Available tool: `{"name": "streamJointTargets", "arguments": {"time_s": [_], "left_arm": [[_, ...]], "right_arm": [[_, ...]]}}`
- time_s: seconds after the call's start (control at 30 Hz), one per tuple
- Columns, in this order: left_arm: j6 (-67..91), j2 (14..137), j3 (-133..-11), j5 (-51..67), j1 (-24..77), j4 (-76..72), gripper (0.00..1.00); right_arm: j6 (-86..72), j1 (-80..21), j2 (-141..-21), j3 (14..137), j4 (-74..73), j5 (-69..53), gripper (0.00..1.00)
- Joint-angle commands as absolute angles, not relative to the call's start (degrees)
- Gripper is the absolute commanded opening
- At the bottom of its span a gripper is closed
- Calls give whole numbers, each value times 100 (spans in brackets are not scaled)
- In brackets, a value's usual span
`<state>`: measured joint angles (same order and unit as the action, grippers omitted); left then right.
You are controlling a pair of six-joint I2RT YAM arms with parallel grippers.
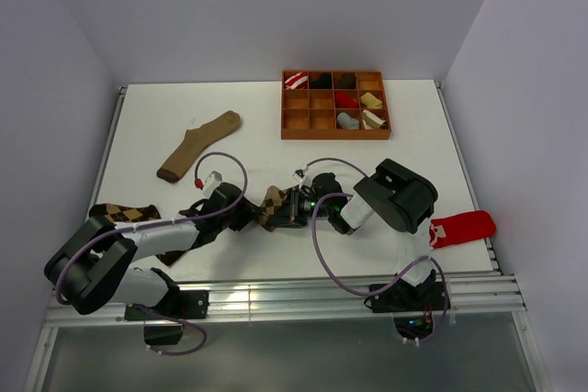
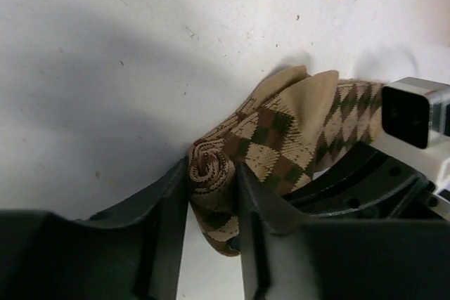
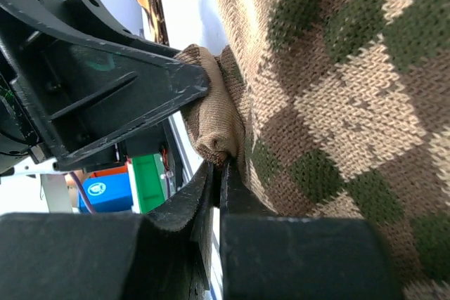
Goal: Roll the socks
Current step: Roll the sock at the center of the board.
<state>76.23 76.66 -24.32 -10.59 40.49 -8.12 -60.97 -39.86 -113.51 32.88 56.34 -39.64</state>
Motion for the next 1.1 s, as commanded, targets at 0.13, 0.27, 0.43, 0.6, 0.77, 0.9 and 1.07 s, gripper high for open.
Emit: {"name": "streamJointTargets", "arguments": {"time_s": [0.13,0.27,0.43,0.6,0.77,0.9,1.07], "left_arm": [[7331,8006,-3075,-1230,4157,-18,20],[6989,8323,-3664,-1344,4192,1009,1],[6575,8911,-4657,-1546,4324,2108,0],[6197,9403,-5465,-1705,4447,3014,0],[5854,9720,-5897,-1512,4439,3322,0],[5696,10001,-6222,-1345,4447,3489,0],[5555,10239,-6530,-1222,4439,3744,0]], "right_arm": [[-5810,-3981,-11242,3190,5046,-3744,4],[-5380,-3999,-10812,3103,4817,-3464,21],[-4256,-4113,-9873,3050,3966,-2752,39],[-3211,-4463,-9010,3015,3209,-1271,47],[-2453,-5333,-8368,2997,2743,682,51],[-1935,-6090,-8446,3155,2619,1905,52],[-1574,-6819,-8911,3471,2619,3134,53]]}}
